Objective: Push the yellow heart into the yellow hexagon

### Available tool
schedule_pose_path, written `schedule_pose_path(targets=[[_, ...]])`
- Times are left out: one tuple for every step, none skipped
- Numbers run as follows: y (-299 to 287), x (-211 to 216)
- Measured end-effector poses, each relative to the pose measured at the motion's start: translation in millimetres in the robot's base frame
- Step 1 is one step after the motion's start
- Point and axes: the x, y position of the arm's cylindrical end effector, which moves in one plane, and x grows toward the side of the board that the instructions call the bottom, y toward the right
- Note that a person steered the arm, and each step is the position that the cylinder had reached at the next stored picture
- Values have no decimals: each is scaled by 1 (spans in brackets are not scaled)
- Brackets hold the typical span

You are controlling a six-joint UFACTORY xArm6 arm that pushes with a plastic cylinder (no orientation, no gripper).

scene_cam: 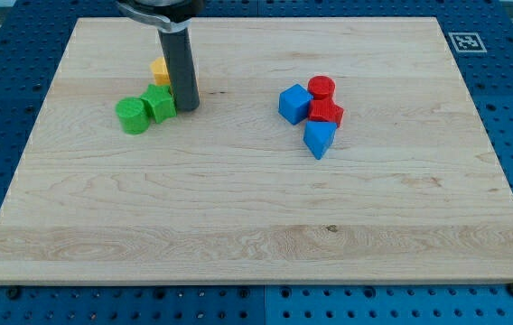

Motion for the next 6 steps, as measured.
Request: schedule_pose_path(targets=[[5,40],[-13,59],[-71,59],[-105,58],[-105,54],[-105,28]])
